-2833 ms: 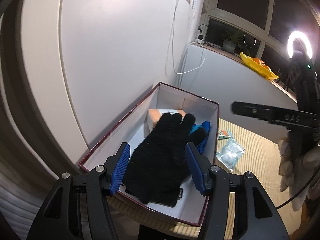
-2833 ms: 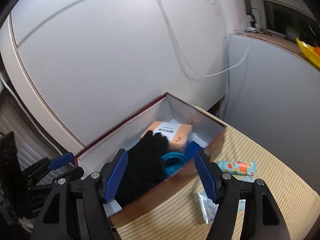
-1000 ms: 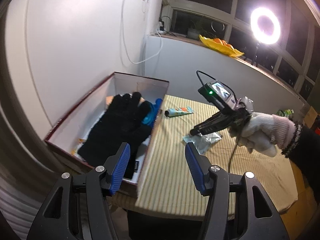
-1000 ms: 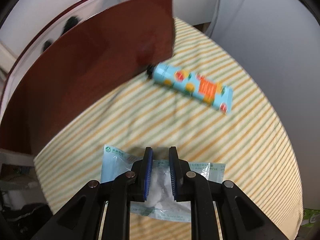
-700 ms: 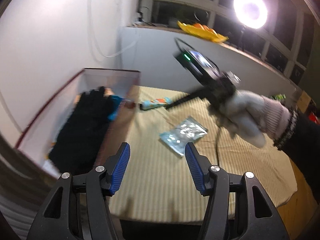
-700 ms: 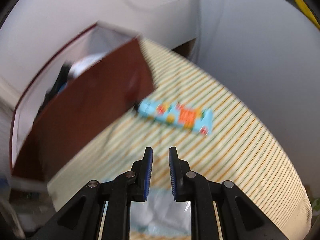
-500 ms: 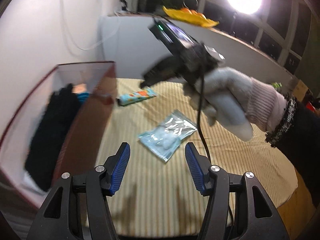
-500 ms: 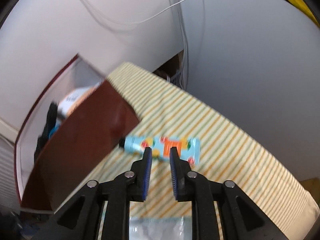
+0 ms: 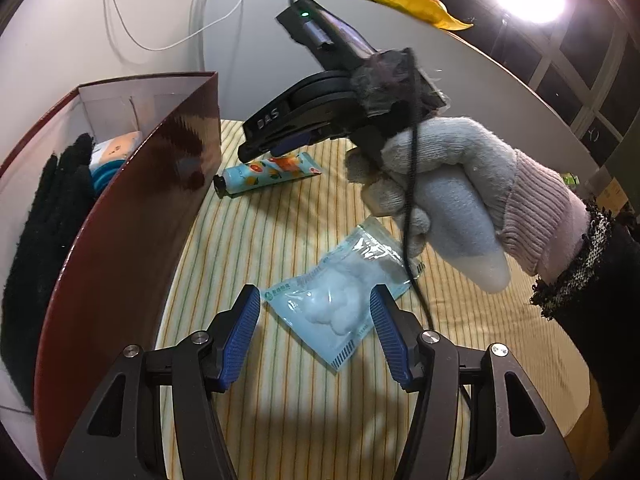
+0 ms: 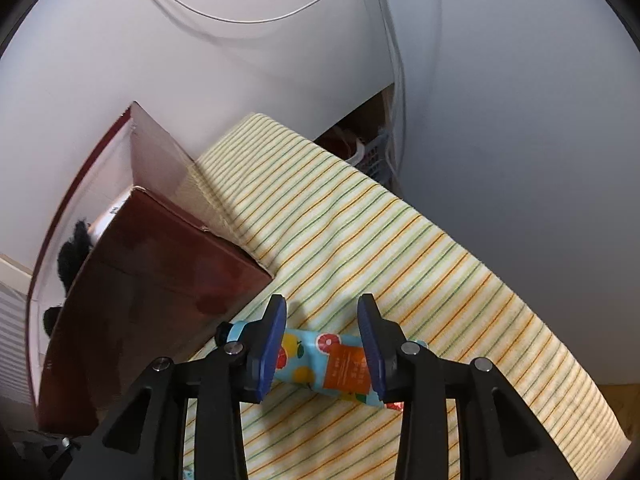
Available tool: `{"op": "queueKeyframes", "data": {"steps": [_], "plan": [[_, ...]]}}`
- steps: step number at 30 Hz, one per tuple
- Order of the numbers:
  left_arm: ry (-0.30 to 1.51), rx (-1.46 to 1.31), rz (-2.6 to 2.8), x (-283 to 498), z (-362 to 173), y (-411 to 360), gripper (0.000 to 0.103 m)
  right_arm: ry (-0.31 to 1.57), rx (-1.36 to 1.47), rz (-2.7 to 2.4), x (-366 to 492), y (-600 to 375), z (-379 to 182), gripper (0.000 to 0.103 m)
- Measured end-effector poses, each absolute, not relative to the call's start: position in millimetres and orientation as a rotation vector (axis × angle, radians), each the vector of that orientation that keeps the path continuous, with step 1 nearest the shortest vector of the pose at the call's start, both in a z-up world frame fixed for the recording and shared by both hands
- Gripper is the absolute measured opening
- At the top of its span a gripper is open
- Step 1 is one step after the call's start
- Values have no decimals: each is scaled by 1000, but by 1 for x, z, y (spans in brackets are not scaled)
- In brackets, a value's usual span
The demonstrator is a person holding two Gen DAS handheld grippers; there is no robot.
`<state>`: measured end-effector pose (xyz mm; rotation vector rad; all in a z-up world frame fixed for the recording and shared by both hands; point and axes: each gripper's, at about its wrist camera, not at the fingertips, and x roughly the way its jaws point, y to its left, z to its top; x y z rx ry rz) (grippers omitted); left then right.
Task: Organize soft objects
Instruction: 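Move the right gripper to the hand-cream tube while the left gripper approaches the cotton bag, then grasp the hand-cream tube with the right gripper while the left gripper grasps the cotton-ball bag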
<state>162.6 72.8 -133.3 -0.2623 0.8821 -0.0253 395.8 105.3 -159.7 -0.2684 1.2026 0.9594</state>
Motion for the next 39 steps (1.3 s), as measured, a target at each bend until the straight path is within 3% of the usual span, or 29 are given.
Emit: {"op": "queueKeyframes", "data": {"steps": [4, 9, 21, 24, 27, 39], "plan": [[888, -261, -24, 167, -136, 74, 57, 1221, -293, 1021, 397, 99, -158, 36], [904, -263, -16, 170, -143, 74, 57, 1189, -384, 1127, 383, 97, -153, 54], [917, -235, 4, 173, -145, 72, 57, 1038, -657, 1135, 354, 131, -162, 56], [920, -213, -2, 177, -145, 69, 57, 1019, -665, 1123, 352, 134, -165, 52], [924, -186, -9, 183, -147, 64, 66, 1029, -649, 1108, 353, 119, -161, 43], [957, -123, -1, 199, -160, 61, 67, 1108, -610, 1037, 358, 54, -148, 33]]}}
